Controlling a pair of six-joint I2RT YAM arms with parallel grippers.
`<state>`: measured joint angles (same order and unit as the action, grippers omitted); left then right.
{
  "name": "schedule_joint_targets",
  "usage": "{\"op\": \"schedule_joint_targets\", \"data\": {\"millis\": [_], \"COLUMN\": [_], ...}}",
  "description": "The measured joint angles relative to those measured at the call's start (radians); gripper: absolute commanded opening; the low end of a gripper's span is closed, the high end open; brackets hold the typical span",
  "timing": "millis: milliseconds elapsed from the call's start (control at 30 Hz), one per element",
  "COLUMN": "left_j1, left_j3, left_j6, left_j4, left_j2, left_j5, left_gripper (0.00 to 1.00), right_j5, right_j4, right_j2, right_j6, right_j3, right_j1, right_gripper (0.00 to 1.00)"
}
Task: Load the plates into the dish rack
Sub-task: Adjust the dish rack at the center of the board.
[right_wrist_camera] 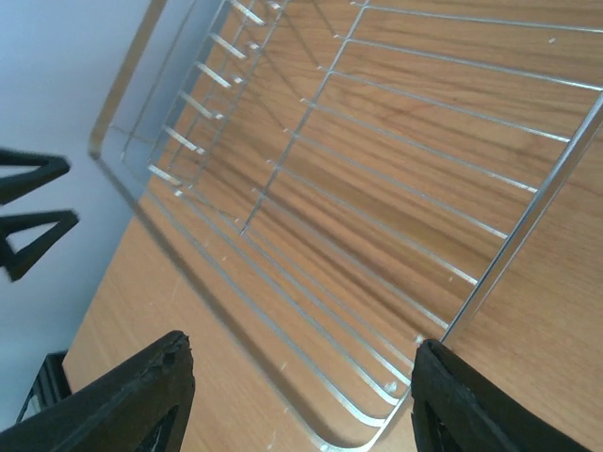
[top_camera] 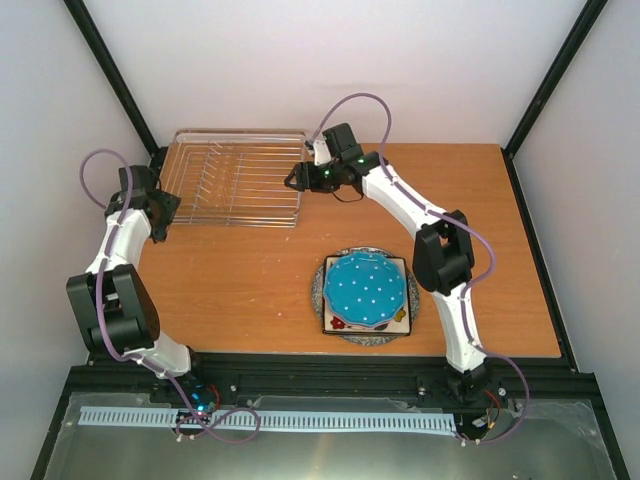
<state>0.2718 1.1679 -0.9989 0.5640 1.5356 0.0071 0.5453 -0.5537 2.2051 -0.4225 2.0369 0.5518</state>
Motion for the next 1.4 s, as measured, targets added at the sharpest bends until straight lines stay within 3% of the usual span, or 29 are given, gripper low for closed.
{"op": "schedule_joint_targets", "data": {"millis": [300,500,767,933,1000,1167,1400], "left_j1": [0.000,0.000,0.000,0.000,0.000,0.000,0.000], "left_j3": [0.045,0.069,0.103,0.120,0.126,0.165,0.220], "left_j6": [0.032,0.041,0.042,0.042,0.043,0.053,0.084], "left_j4": [0.004,0.004,0.005,0.005,0.005,0.004,-0.006], "left_j2": [0.014,0.059,0.121,0.128,0.133,0.174,0.239], "left_j5": [0.000,0.000,-0.003,-0.004,-0.006,-0.018,-0.028], "left_gripper": [0.73,0.73,0.73,0.73,0.73,0.73,0.73], "right_j5": [-0.095,-0.129,-0.148,-0.153,-0.153,-0.149,-0.150], "right_j4": [-0.036,-0.054,-0.073,-0.103,-0.114,-0.113,-0.089], "right_j2": [0.143,0.154,0.240,0.293,0.301,0.299,0.182], "right_j6": [-0.015,-0.005,-0.003,0.009,0.011,0.024,0.031], "right_j3": [0.131,0.157,0.251,0.294,0.296,0.289,0.101], "right_j1": [-0.004,-0.004,-0.004,-0.004,-0.004,-0.002,0.000], "right_gripper": [0.62,0.50,0.49,0.32,0.27,0.26,0.26]}}
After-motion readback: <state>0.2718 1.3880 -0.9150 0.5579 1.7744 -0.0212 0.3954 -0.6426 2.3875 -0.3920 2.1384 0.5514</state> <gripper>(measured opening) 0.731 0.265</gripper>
